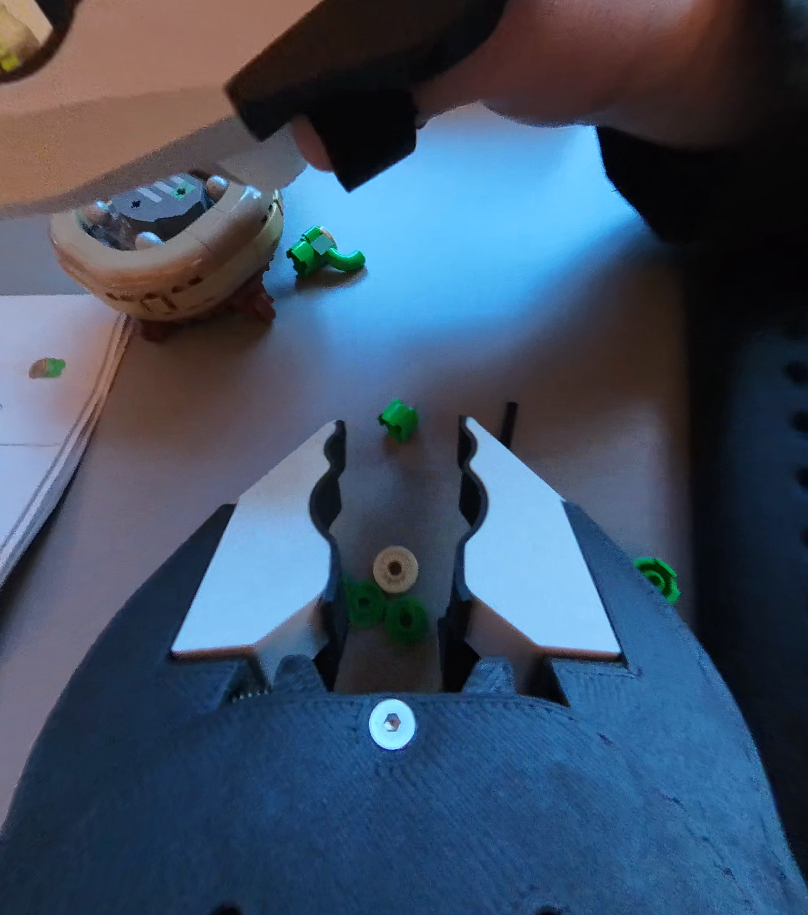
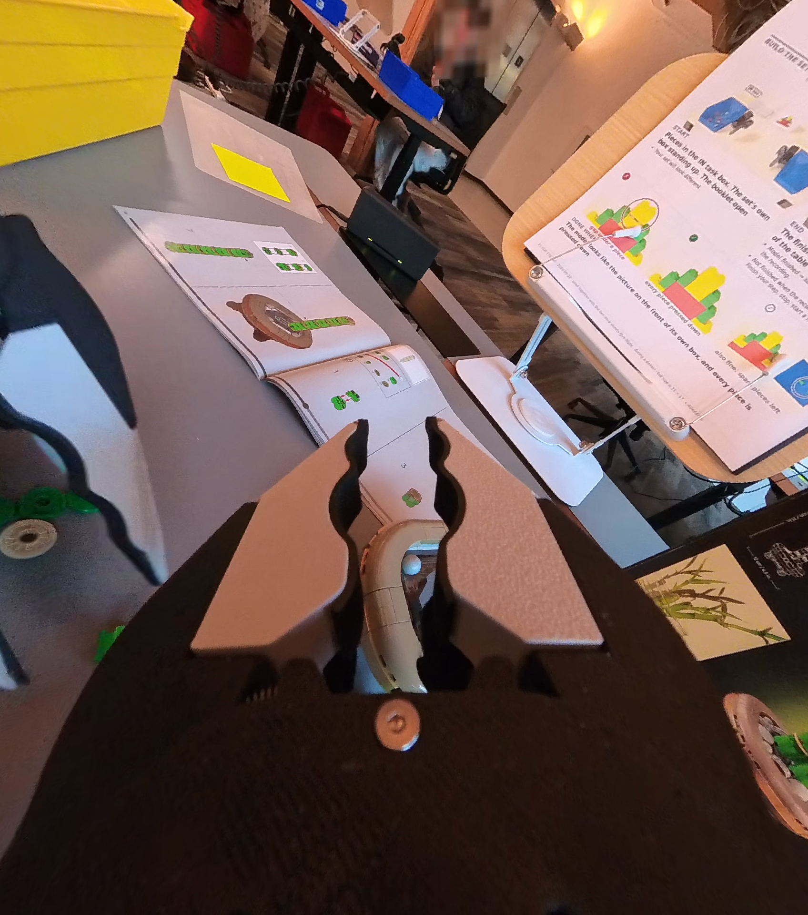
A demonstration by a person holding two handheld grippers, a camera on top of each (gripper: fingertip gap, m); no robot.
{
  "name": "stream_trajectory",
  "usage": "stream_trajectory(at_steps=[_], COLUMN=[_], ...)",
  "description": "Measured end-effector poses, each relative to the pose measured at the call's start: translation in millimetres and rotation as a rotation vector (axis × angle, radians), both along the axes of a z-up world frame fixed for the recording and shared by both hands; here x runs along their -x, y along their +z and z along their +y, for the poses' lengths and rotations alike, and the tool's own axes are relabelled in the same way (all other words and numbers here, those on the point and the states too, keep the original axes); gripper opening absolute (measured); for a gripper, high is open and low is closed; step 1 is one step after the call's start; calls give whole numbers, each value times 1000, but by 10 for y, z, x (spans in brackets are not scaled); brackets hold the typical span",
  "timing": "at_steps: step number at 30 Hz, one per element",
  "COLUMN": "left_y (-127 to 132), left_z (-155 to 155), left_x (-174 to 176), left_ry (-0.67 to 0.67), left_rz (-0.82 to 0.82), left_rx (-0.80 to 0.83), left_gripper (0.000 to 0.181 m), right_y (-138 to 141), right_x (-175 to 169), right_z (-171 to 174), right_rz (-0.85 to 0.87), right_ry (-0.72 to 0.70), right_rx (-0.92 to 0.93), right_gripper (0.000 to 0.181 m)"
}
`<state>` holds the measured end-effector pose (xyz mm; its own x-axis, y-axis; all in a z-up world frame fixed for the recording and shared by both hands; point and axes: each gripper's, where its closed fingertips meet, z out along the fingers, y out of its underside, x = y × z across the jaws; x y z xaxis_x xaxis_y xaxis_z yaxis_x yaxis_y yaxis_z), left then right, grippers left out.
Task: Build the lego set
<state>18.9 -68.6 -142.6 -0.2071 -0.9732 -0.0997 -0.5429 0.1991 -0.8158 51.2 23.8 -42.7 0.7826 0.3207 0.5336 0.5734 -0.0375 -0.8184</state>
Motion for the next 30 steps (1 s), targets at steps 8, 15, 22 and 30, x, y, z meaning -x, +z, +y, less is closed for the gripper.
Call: stream_trajectory(at_steps=[8, 15, 22, 30], left_y=[-149, 334, 657, 1032], left_z=[54, 222, 395, 427], left_x=[-72, 44, 345, 432], left_ry=[41, 103, 110, 46], left_rz=[80, -122, -198, -362], left_rx=[-83, 188, 517, 841], left_gripper=[13, 13, 12, 12], right_y=[-11, -15, 4, -38], right_x=[2, 75, 185, 659], right_z=[-26, -63, -103, -348], right_rz=[-10, -11, -11, -57], right_ry=[8, 54, 104, 372], right_rx=[4, 2, -15, -34], right_gripper=[23, 23, 21, 22])
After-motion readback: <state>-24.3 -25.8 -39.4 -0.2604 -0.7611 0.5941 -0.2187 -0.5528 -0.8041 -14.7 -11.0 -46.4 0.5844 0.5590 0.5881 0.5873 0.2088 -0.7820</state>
